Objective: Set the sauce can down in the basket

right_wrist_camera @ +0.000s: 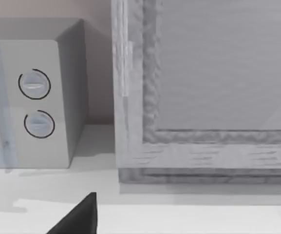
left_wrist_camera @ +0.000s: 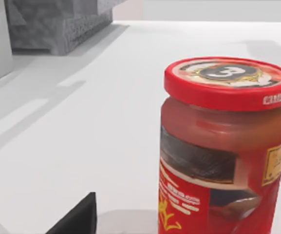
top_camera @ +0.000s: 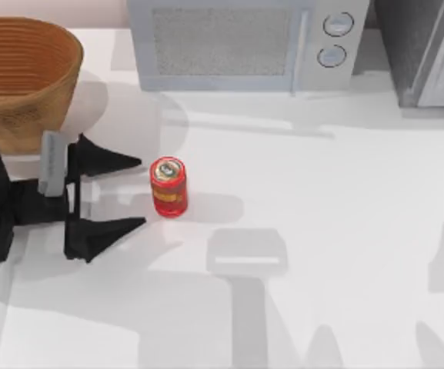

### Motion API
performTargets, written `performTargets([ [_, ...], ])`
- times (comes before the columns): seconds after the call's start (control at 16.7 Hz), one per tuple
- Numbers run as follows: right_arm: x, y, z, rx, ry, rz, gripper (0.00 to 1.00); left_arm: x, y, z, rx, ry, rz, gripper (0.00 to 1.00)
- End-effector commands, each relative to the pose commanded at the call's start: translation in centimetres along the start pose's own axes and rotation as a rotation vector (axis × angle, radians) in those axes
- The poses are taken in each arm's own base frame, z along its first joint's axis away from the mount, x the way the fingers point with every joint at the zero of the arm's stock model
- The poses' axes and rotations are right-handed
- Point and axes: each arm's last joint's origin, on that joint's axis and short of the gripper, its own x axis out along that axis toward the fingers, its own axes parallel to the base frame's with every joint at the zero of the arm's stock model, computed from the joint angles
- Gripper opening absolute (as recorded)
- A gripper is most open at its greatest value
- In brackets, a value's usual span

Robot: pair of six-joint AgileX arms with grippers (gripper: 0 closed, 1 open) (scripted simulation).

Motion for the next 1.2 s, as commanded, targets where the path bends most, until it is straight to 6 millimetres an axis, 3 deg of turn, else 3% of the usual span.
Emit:
performTargets([
  [0.3, 0.0, 0.0, 0.0, 0.000, 0.000, 0.000, 1.00, 0.9, 0.2, 0.3, 0.000, 0.001, 0.000, 1.00],
  [0.72, 0.0, 0.0, 0.0, 0.000, 0.000, 0.000, 1.00, 6.5, 0.1, 0.1, 0.000, 0.000, 0.000, 1.00],
  [1.02, 0.0, 0.0, 0.0, 0.000, 0.000, 0.000, 1.00, 7.0, 0.0, 0.0, 0.000, 0.000, 0.000, 1.00],
  [1.2, 0.0, 0.0, 0.0, 0.000, 0.000, 0.000, 1.00, 7.0, 0.0, 0.0, 0.000, 0.000, 0.000, 0.77],
])
